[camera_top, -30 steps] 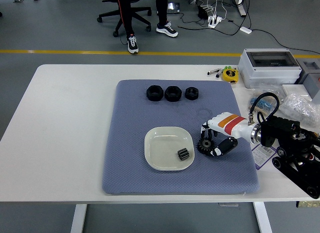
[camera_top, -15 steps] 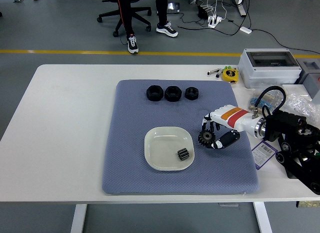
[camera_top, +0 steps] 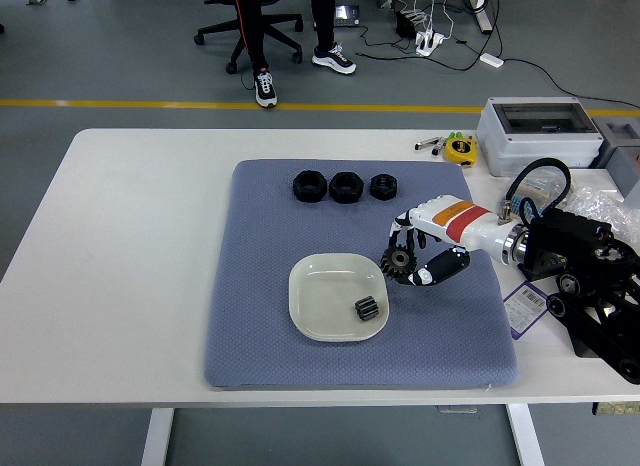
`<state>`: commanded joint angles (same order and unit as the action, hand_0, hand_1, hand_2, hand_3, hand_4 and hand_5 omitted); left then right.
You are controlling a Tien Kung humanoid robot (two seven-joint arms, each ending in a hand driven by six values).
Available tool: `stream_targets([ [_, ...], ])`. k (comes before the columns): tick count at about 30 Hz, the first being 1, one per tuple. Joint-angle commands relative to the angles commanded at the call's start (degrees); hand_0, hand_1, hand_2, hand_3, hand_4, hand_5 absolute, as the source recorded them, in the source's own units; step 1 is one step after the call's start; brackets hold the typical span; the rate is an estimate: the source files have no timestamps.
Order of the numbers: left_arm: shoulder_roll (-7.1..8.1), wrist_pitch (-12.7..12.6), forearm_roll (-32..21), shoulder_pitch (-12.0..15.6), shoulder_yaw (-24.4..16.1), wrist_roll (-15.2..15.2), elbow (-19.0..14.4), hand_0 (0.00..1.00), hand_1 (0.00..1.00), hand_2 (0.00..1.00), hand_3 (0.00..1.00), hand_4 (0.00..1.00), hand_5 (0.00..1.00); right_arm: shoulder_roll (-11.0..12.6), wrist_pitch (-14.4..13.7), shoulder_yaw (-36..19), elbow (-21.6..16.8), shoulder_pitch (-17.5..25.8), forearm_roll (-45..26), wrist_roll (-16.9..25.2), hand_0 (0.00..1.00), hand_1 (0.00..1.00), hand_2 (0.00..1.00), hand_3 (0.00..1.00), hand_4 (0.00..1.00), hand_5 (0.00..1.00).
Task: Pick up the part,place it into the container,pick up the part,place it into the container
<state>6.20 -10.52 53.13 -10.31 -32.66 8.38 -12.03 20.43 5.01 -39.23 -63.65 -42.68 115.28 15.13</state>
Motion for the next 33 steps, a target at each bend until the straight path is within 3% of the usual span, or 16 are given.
stream_targets([
  [12,-0.05,-0.04,0.49,0.02,-0.2,0.1,0.02,0.719,0.672,0.63,0.56,0.633,0.579,-4.21,0.96,4.01,-0.25,-4.77,-0.99,0.28,0.302,0.392,0.457,0.477,0.717,0.343],
  [20,-0.04,0.04,0.97,0.07,-0.5,0.22,0.01,0.718,0.67,0.628,0.56,0.633,0.58,-8.35,1.4,6.89,2.47,-6.97,-0.33,2.23,0.316,0.4,0.468,0.486,0.745,0.343],
  [21,-0.04,0.05,1.03,0.05,-0.52,0.23,0.01,0.716,0.669,0.628,0.56,0.633,0.58,-8.86,1.29,7.15,2.89,-7.17,0.0,2.55,0.34,0.424,0.495,0.501,0.9,0.319],
  [24,-0.04,0.08,1.27,0.07,-0.72,0.29,0.01,0.716,0.669,0.628,0.56,0.633,0.58,-10.31,0.97,7.62,4.22,-7.64,1.29,3.36,0.34,0.424,0.495,0.501,0.9,0.319],
  [26,-0.05,0.11,1.29,0.03,-0.69,0.31,0.0,0.716,0.669,0.628,0.56,0.633,0.58,-11.13,2.2,7.6,5.08,-7.98,3.65,3.59,0.34,0.424,0.495,0.501,0.9,0.319],
  [27,-0.05,0.11,1.28,0.02,-0.69,0.31,0.0,0.715,0.669,0.629,0.559,0.633,0.58,-11.33,2.71,7.59,5.37,-8.1,4.62,3.73,0.393,0.505,0.651,0.79,0.998,0.359],
  [33,0.03,0.11,1.27,0.04,-0.72,0.27,0.0,0.715,0.669,0.629,0.559,0.633,0.58,-11.64,4.02,7.33,6.59,-8.44,6.55,5.05,0.393,0.505,0.651,0.79,0.998,0.359],
])
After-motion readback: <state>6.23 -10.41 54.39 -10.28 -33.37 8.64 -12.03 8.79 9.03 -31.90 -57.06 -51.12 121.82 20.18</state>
